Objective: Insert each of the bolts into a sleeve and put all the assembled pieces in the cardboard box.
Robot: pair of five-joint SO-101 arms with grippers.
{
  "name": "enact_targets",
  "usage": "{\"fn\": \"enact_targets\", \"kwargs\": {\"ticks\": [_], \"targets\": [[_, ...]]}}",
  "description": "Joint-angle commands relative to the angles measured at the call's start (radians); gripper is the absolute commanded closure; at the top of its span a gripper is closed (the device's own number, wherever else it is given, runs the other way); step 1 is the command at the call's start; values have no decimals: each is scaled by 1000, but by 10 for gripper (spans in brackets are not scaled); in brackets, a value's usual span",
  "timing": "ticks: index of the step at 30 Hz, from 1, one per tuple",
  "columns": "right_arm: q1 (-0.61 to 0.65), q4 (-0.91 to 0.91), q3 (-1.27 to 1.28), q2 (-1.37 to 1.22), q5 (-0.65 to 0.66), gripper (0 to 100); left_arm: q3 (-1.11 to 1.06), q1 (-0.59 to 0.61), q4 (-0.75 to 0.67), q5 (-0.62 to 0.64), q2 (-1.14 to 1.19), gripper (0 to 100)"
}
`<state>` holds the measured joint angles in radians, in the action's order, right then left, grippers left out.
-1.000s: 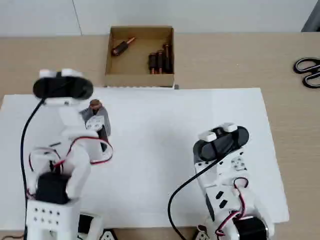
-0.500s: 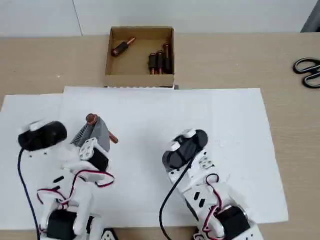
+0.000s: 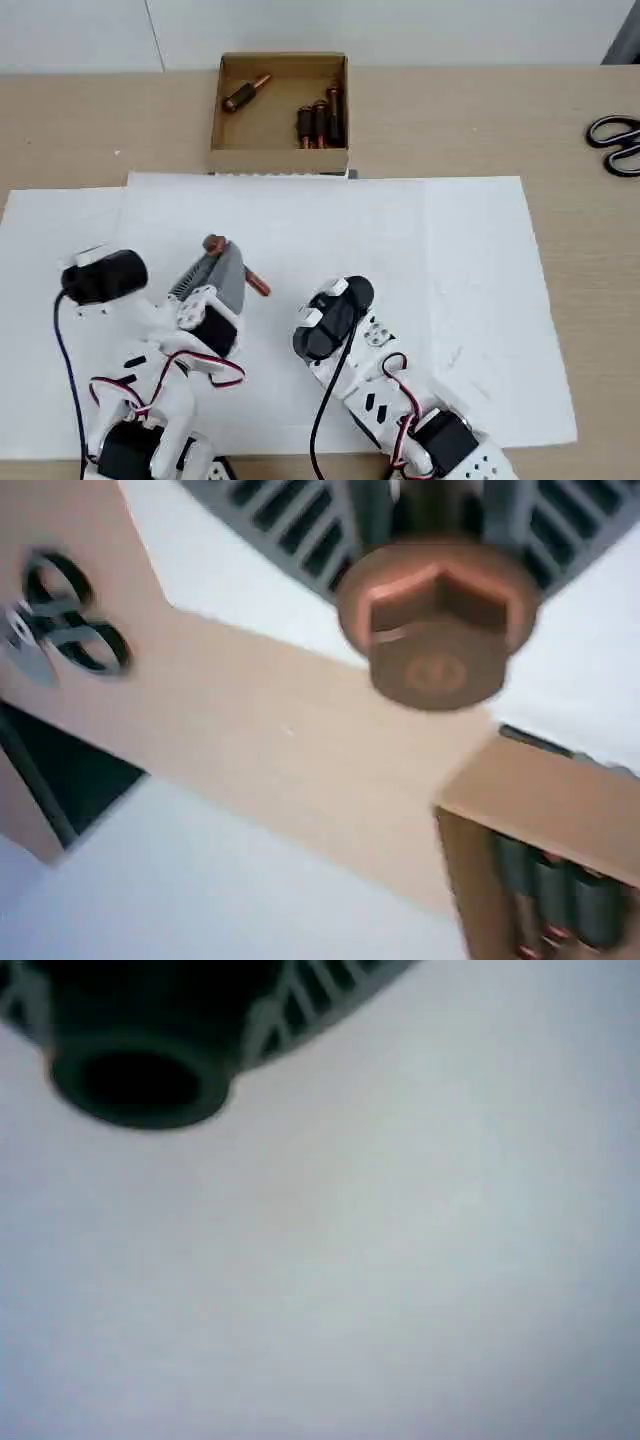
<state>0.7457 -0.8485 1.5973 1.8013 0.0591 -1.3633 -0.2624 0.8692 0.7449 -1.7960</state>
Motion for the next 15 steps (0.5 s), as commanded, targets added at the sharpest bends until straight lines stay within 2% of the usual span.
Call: {"fn": "enact_targets", "kwargs": {"ticks": [1,6,15], "targets": [[8,24,-5,12,-3,995,2,-77,-26,5,-12,994],[8,25,-11,12,-3,995,-7,-132,-28,3,-11,994],[79,25,-11,12,-3,995,-59,-138,-31,3,-11,994]]}}
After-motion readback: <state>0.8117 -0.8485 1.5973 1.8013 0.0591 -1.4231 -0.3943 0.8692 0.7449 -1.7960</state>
